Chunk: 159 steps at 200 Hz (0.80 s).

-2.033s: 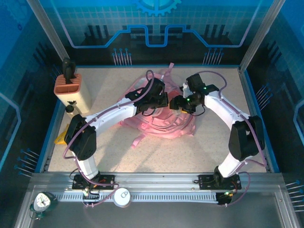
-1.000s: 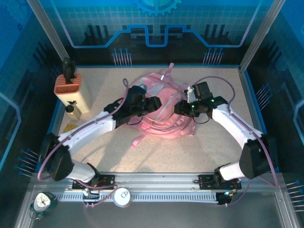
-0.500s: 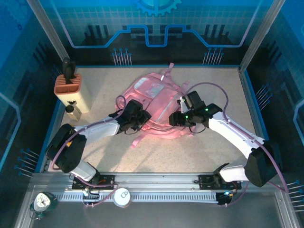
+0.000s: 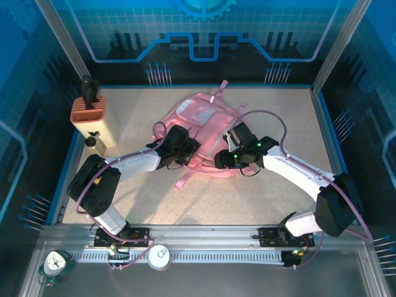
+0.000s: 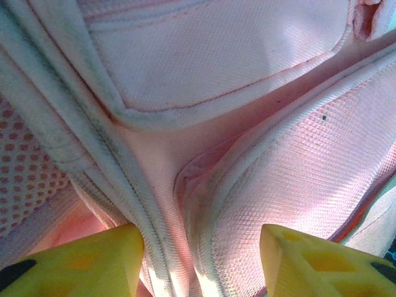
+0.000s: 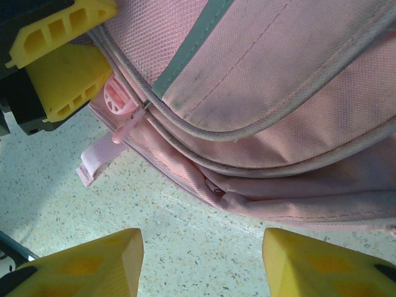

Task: Pack the student bag

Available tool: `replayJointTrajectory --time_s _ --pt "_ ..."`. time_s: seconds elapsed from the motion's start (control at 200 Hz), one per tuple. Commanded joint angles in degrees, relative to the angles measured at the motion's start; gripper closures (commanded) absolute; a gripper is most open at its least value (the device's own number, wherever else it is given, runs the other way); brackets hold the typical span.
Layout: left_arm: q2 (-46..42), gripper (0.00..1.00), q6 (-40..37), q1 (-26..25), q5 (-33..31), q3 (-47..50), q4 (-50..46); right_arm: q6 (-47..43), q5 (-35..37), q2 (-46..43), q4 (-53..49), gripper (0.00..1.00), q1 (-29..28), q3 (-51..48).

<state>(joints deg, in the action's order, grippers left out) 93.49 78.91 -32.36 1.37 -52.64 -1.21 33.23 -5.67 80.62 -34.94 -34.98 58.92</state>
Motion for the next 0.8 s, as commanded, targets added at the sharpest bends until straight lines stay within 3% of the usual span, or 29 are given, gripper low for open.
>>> replayJointTrajectory --time_s 0.0,0.22,0.325,0.41,0.68,0.79 --pt "-0.88 0.47 0.47 0.37 -0.43 -1.93 -0.29 0.05 2.09 0.31 -0.57 0.46 -0.75 1.08" --pt "-6.49 0.39 -5.03 0.37 -5.64 -2.80 -9.58 0.23 2.43 0.41 -0.65 0.45 -0.70 1.03" --pt "-3.65 0.37 -5.89 1.43 -2.44 -3.60 -7.34 1.33 1.54 0.95 0.64 0.45 -0.70 1.01" --pt "-0.12 0.41 -6.08 2.39 0.68 -5.30 -5.64 1.74 1.61 0.80 1.18 0.45 -0.86 0.98" --pt "4.96 0.51 -5.81 0.69 1.19 -7.44 -3.67 1.99 2.24 0.97 1.18 0.45 -0.86 0.60" --pt "5.55 0.68 -4.63 0.38 1.10 -7.78 -2.94 3.34 3.74 2.13 0.54 0.43 -1.63 1.85"
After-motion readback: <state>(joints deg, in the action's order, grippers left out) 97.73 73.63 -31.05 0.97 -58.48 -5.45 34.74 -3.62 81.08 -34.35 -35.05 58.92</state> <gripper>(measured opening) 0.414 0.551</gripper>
